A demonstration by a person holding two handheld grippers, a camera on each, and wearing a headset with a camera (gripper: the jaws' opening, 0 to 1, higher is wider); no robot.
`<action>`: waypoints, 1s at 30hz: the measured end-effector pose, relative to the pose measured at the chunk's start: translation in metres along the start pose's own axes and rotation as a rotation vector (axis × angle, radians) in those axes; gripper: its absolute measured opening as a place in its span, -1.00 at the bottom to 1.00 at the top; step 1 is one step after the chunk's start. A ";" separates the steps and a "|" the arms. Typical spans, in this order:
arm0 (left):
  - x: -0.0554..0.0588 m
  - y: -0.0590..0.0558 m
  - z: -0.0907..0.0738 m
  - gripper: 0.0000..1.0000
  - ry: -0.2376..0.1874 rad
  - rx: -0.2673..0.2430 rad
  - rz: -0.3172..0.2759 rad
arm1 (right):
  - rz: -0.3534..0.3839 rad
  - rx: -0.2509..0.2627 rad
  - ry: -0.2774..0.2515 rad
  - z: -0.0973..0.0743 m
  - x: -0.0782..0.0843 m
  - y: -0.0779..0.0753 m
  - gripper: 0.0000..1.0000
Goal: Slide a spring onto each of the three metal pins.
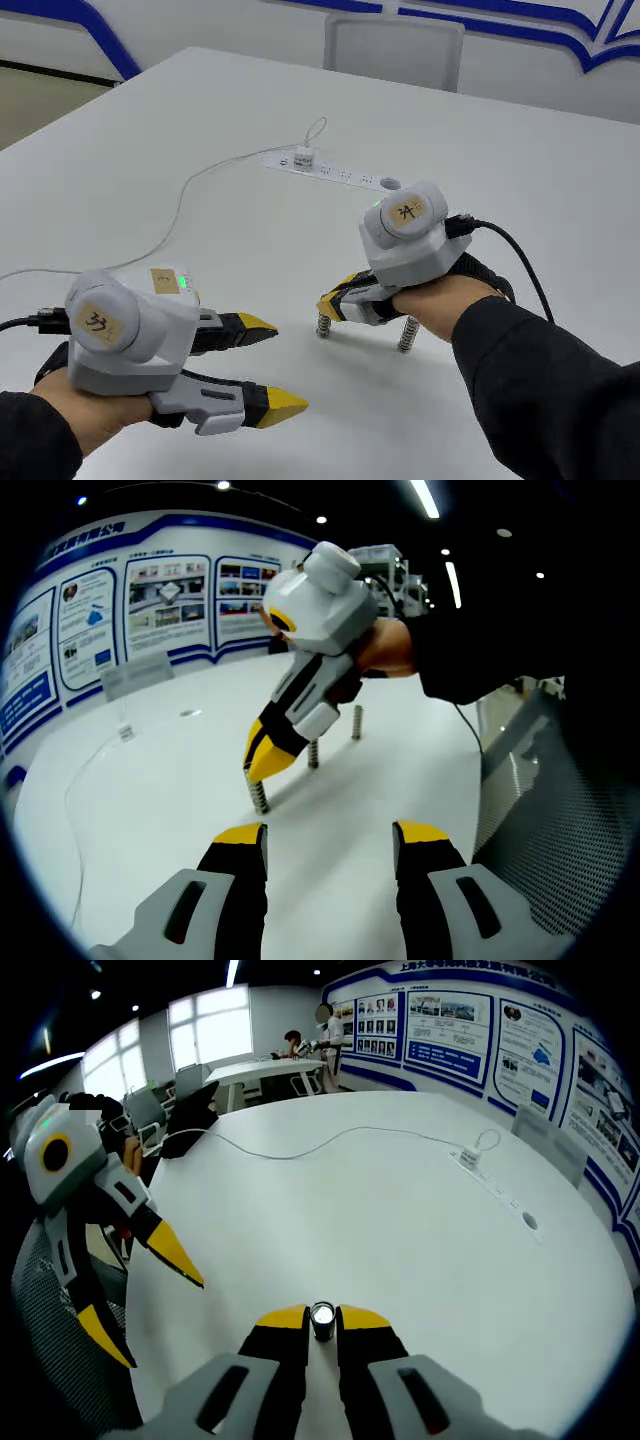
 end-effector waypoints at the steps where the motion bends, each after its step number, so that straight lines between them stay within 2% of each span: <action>1: 0.000 0.000 0.000 0.03 0.001 0.001 0.001 | 0.002 0.001 -0.001 0.001 0.001 -0.001 -0.76; 15: 0.000 0.000 0.000 0.04 0.000 -0.002 0.001 | -0.023 0.005 0.024 0.005 0.008 0.001 -0.74; 23: -0.001 0.001 -0.001 0.04 -0.003 -0.005 0.000 | -0.030 0.016 0.008 -0.004 0.010 0.002 -0.66; 30: -0.002 0.002 -0.001 0.05 -0.007 -0.011 0.001 | -0.030 0.028 -0.023 -0.020 0.014 0.006 -0.62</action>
Point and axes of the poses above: the centre of the closed fingertips' face, and the gripper's own axes: z roughly forward along the fingers, y roughly to its left, x roughly out of its underside, the point moved 8 cm from there along -z, roughly backward along the fingers, and after that the axes turned 1 degree about -x, right-handed, at the moved point
